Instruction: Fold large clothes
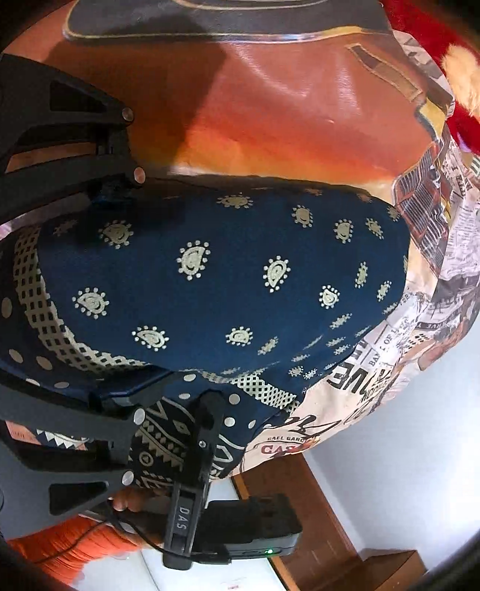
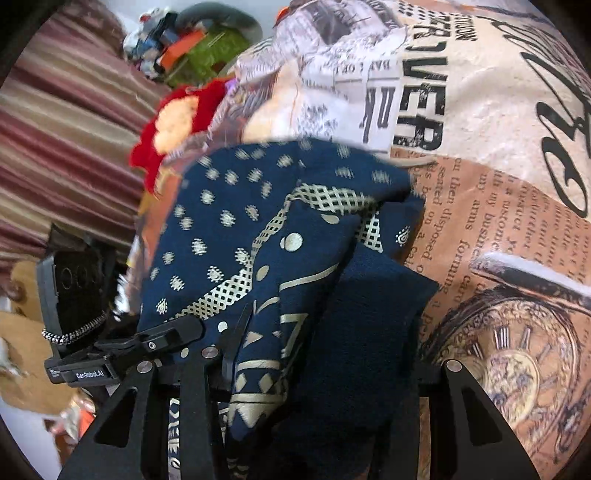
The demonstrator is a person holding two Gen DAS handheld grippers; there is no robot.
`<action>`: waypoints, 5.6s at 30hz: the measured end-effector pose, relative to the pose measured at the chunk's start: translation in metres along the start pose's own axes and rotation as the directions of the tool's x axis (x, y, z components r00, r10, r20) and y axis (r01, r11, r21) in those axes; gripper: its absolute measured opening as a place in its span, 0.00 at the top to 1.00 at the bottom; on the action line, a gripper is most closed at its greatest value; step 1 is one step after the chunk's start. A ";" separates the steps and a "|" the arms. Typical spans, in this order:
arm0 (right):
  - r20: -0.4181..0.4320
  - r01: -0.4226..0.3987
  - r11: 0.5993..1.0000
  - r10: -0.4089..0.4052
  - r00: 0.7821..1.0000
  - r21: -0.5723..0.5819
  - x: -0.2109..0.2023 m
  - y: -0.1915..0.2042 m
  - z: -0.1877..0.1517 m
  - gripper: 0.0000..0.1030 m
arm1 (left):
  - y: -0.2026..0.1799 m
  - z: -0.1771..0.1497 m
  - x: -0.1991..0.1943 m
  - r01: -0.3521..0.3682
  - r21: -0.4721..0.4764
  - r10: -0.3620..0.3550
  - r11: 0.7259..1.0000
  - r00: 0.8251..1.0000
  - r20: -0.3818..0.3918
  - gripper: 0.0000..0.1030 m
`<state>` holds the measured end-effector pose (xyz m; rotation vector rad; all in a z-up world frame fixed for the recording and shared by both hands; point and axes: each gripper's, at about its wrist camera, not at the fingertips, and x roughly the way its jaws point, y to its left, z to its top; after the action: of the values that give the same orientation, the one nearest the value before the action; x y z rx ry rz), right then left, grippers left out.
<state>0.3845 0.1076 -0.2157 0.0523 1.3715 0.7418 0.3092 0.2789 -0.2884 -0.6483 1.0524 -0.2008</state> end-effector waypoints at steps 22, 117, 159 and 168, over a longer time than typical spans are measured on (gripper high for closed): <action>-0.055 0.221 0.918 -0.253 0.966 -0.328 -0.025 0.018 -0.076 0.09 | -0.079 -0.089 -0.017 -0.372 0.286 0.351 0.883 0.928 0.125 0.10; 0.856 0.323 0.928 -0.010 0.517 -0.185 -0.332 0.136 -0.274 0.00 | -0.256 -0.218 -0.271 -0.470 0.129 0.175 0.873 0.551 0.816 0.08; 0.844 0.309 0.932 -0.007 0.536 -0.189 -0.328 0.135 -0.271 0.00 | -0.252 -0.213 -0.267 -0.448 0.142 0.163 0.883 0.576 0.801 0.08; 0.846 0.309 0.933 -0.008 0.533 -0.186 -0.328 0.136 -0.272 0.00 | -0.255 -0.214 -0.266 -0.453 0.159 0.154 0.877 0.579 0.800 0.08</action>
<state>0.0771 -0.0559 0.0645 0.0195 0.2941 0.6314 0.0312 0.1100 -0.0127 -0.1514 0.2445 0.2036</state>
